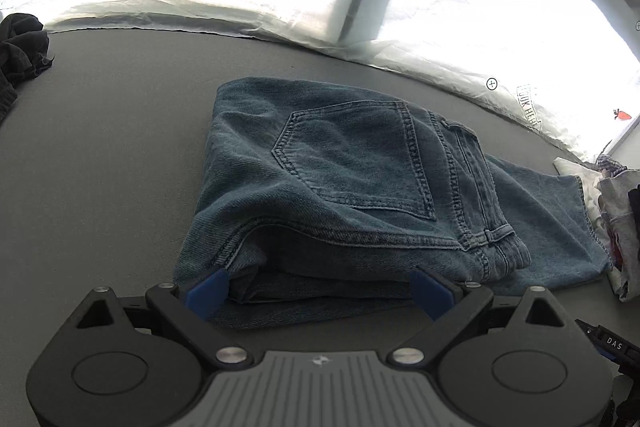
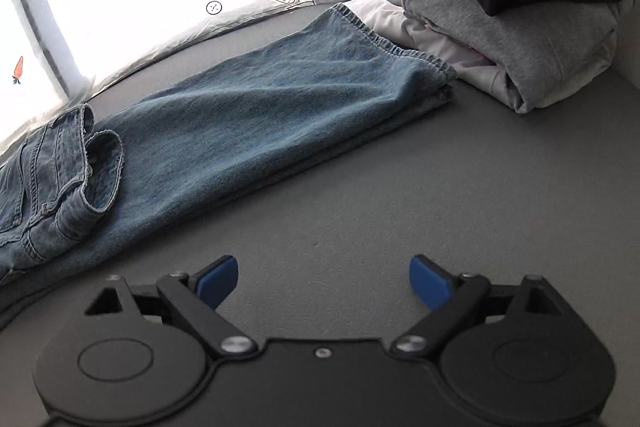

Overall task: Fold clothes
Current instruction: 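Move the open right gripper to the jeans leg end by the clothes stack, then grasp the jeans leg end with the right gripper and lift it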

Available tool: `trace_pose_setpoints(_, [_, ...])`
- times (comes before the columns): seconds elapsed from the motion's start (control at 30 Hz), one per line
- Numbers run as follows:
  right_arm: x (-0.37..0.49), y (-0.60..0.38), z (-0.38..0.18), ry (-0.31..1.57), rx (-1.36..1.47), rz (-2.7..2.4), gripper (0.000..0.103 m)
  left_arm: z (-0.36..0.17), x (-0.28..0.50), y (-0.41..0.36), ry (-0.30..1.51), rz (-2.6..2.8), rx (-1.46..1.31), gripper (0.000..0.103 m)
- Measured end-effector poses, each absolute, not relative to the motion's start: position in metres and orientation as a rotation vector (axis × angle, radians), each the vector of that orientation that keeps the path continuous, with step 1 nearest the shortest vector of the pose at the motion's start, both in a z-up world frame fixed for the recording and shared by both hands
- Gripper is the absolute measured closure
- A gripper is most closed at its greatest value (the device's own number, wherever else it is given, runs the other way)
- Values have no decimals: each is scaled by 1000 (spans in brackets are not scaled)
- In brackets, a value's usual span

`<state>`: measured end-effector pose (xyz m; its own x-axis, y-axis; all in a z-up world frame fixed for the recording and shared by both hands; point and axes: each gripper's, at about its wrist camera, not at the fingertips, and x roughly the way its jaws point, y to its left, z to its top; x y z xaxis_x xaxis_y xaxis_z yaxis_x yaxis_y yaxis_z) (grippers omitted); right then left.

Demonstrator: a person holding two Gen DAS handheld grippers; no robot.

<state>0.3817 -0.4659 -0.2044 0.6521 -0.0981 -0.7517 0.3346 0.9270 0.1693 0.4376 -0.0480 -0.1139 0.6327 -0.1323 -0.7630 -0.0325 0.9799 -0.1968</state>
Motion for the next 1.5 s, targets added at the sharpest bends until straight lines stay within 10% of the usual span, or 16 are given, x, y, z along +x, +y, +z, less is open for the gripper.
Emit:
trace_pose_setpoints(0.47, [462, -578, -211, 688, 591, -270, 27, -165, 582, -99, 1055, 32, -76, 1])
trace_pose_setpoints(0.6, [471, -585, -217, 618, 709, -268, 4, -181, 587, -94, 1072, 35, -102, 0])
trace_pose_setpoints(0.73, [473, -590, -218, 558, 841, -344, 3, -183, 585, -92, 1050, 24, -102, 0])
trace_pose_setpoints(0.8, [472, -595, -221, 526, 933, -379, 24, -183, 584, -93, 1044, 25, -98, 0])
trace_pose_setpoints(0.83, [475, -600, -228, 542, 1016, -356, 70, -183, 584, -93, 1042, 28, -98, 0])
trace_pose_setpoints(0.87, [477, -604, -240, 566, 1121, -332, 81, -183, 584, -93, 1041, 29, -98, 0])
trace_pose_setpoints(1.5, [462, -572, -264, 208, 1799, -29, 88, -177, 594, -89, 1108, 37, -123, 0])
